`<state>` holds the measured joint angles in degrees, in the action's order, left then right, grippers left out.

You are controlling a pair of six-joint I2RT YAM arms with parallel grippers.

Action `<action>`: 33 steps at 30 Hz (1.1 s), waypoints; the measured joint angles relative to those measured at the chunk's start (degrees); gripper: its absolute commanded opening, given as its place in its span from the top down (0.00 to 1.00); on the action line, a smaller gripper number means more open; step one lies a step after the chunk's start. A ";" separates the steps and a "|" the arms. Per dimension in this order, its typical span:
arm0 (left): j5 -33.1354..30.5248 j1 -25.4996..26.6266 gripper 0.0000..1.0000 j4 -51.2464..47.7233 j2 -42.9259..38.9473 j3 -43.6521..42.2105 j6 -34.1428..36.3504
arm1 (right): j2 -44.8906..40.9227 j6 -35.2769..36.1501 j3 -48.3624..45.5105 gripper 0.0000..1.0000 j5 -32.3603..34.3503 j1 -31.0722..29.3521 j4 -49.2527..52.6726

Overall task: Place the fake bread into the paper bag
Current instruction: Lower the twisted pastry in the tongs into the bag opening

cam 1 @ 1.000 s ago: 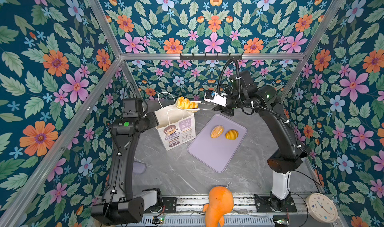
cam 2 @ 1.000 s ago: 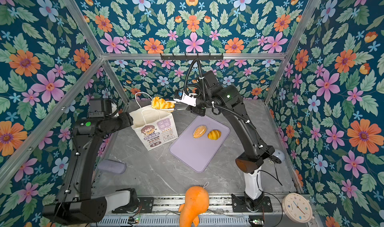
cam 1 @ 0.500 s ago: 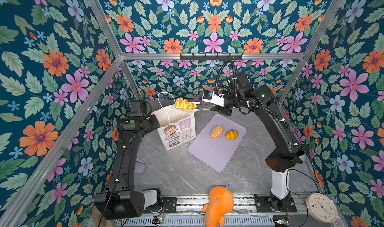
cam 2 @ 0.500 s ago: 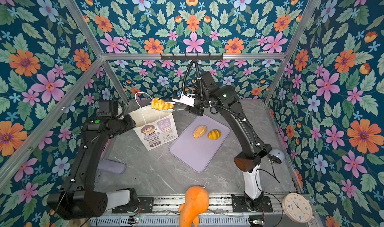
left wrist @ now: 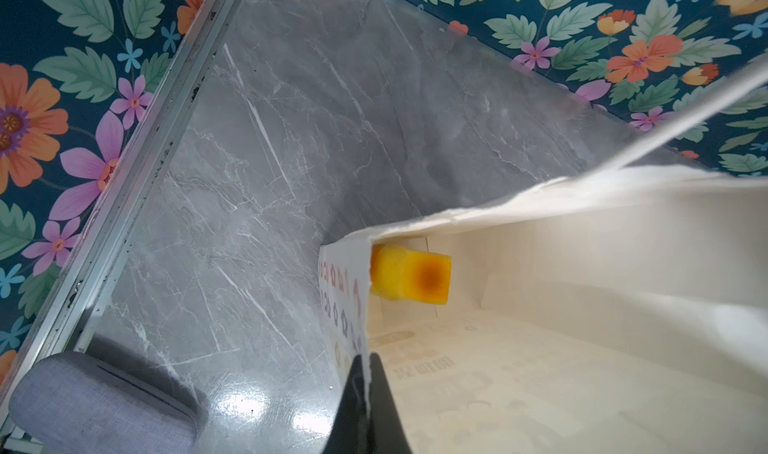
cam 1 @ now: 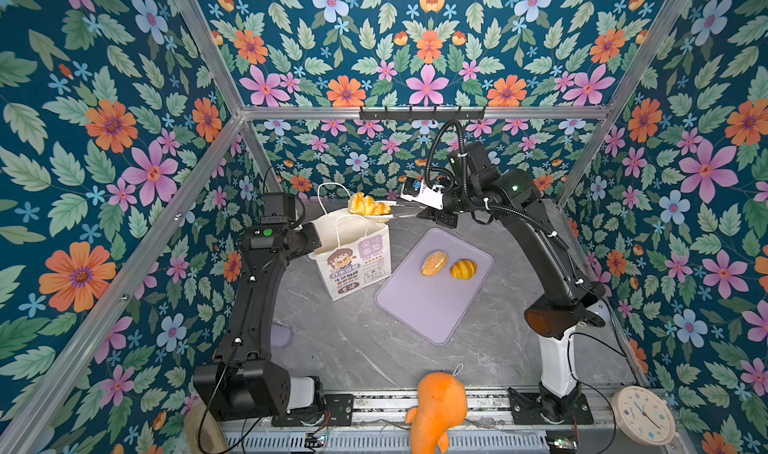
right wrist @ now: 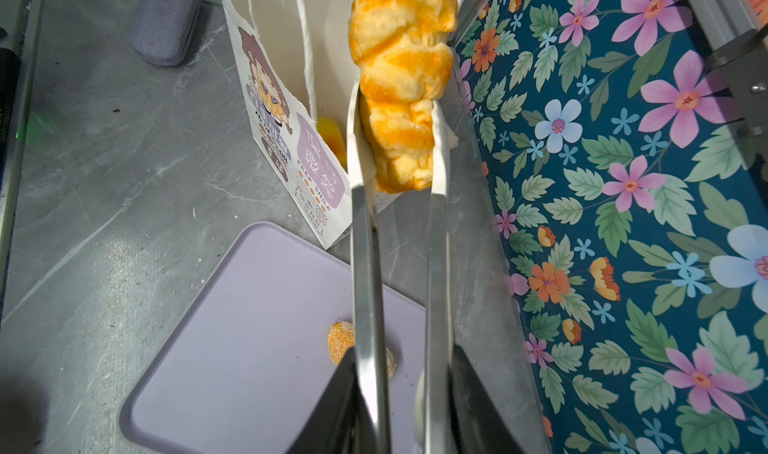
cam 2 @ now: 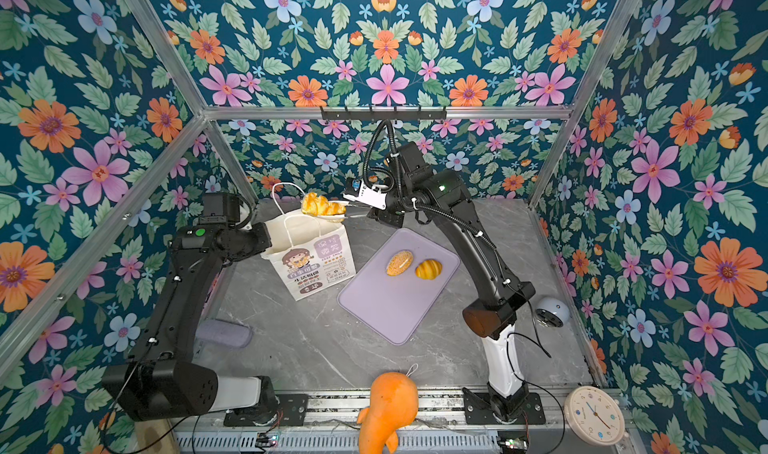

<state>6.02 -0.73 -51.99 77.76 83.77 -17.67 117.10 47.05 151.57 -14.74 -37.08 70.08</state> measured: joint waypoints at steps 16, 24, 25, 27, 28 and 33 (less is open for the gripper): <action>3.23 -0.04 1.00 0.39 1.03 3.96 9.01 | 4.26 0.02 2.54 0.67 -5.22 -1.22 -2.75; 4.70 -0.07 1.00 -1.29 1.40 4.39 11.65 | 5.01 1.29 1.97 0.67 -5.53 -1.25 -2.80; 4.85 -0.09 1.00 -1.40 1.49 4.46 11.63 | 5.16 1.44 1.79 0.67 -5.51 -1.22 -2.82; 5.09 -0.09 1.00 -1.51 1.53 4.52 11.78 | 5.66 1.95 1.68 0.67 -5.44 -1.22 -2.80; 5.35 -0.09 1.00 -1.57 1.55 4.59 11.78 | 6.01 2.21 1.64 0.67 -5.40 -1.22 -2.80; 5.66 -0.09 1.00 -1.60 1.86 4.59 11.80 | 7.28 3.48 1.16 0.67 -5.35 -1.20 -2.45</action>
<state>11.68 -0.82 -53.58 79.61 88.36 -5.87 124.38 50.52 152.73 -20.10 -38.28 67.64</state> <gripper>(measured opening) 0.049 0.326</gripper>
